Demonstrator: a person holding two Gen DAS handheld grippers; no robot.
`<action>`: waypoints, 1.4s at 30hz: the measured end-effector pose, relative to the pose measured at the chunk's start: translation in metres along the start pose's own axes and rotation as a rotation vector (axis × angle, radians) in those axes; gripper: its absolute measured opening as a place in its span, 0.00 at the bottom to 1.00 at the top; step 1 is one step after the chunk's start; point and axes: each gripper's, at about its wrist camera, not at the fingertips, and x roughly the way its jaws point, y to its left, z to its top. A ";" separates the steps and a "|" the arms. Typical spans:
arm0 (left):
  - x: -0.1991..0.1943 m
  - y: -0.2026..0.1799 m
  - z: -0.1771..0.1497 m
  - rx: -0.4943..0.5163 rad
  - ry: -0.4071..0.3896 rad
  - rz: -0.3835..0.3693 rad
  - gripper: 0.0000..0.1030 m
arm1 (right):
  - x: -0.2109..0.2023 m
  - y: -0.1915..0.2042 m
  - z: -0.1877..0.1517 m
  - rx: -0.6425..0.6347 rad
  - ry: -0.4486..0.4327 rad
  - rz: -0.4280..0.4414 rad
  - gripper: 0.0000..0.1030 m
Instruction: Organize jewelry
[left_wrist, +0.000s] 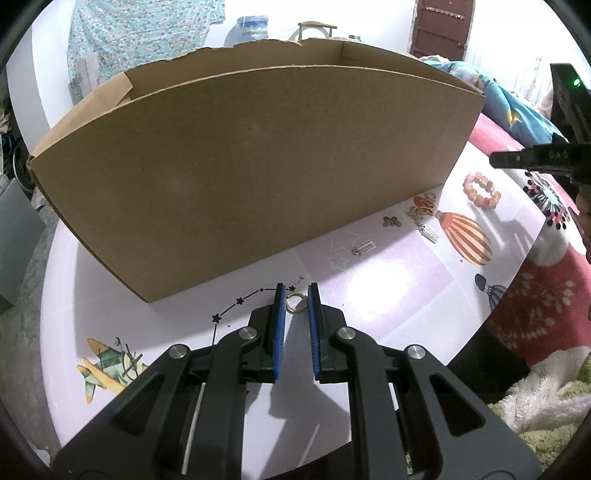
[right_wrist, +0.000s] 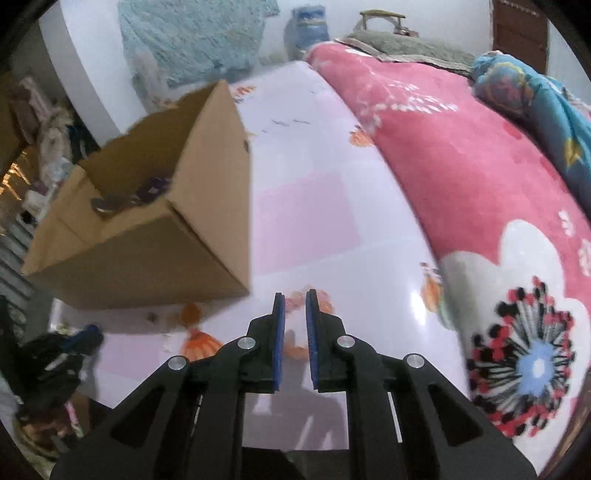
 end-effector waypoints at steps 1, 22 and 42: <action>0.000 -0.001 0.000 0.000 0.001 0.001 0.11 | 0.002 0.009 0.000 -0.016 0.003 0.036 0.12; 0.003 -0.003 0.003 -0.007 0.003 0.007 0.11 | 0.049 0.086 0.009 -0.078 0.070 0.349 0.12; 0.004 -0.002 0.004 0.005 0.006 0.020 0.11 | 0.047 0.031 -0.023 -0.101 0.086 0.031 0.17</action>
